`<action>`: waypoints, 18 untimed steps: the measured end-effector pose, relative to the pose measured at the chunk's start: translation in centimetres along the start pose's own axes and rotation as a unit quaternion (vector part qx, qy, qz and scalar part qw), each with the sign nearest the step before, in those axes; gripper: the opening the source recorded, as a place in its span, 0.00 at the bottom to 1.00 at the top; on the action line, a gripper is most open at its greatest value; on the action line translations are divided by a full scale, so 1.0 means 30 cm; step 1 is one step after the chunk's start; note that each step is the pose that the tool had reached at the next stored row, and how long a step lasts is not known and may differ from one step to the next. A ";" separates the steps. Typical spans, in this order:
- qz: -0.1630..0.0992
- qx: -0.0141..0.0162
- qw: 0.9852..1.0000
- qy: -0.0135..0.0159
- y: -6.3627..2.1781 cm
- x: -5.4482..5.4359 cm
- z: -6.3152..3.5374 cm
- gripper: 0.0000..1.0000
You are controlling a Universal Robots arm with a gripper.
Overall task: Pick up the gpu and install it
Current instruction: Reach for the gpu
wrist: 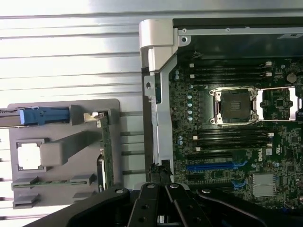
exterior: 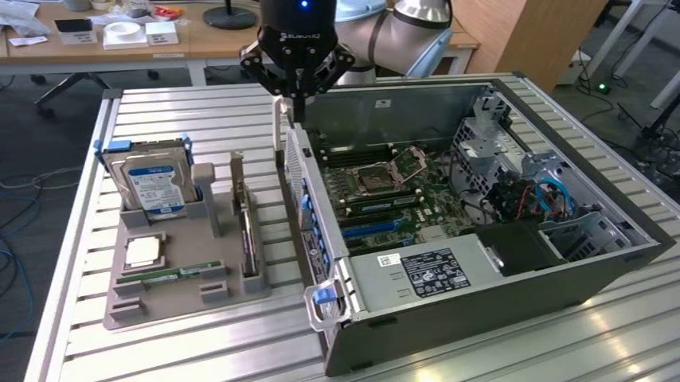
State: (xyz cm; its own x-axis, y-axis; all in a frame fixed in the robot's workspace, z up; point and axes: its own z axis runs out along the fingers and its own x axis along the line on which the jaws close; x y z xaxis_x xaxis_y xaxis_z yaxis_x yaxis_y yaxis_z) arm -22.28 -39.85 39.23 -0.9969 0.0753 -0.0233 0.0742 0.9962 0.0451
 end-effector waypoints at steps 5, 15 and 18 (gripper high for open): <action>0.000 0.000 1.000 0.000 -0.002 0.028 0.000 0.11; 0.000 0.000 1.000 0.000 -0.007 0.092 -0.001 0.11; 0.000 0.000 1.000 0.000 -0.008 0.110 -0.001 0.11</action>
State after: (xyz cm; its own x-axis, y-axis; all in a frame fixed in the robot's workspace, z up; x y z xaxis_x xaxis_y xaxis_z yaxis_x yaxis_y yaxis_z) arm -25.58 -39.85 39.17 -0.9969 0.0754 -0.0233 0.0743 0.9962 0.0451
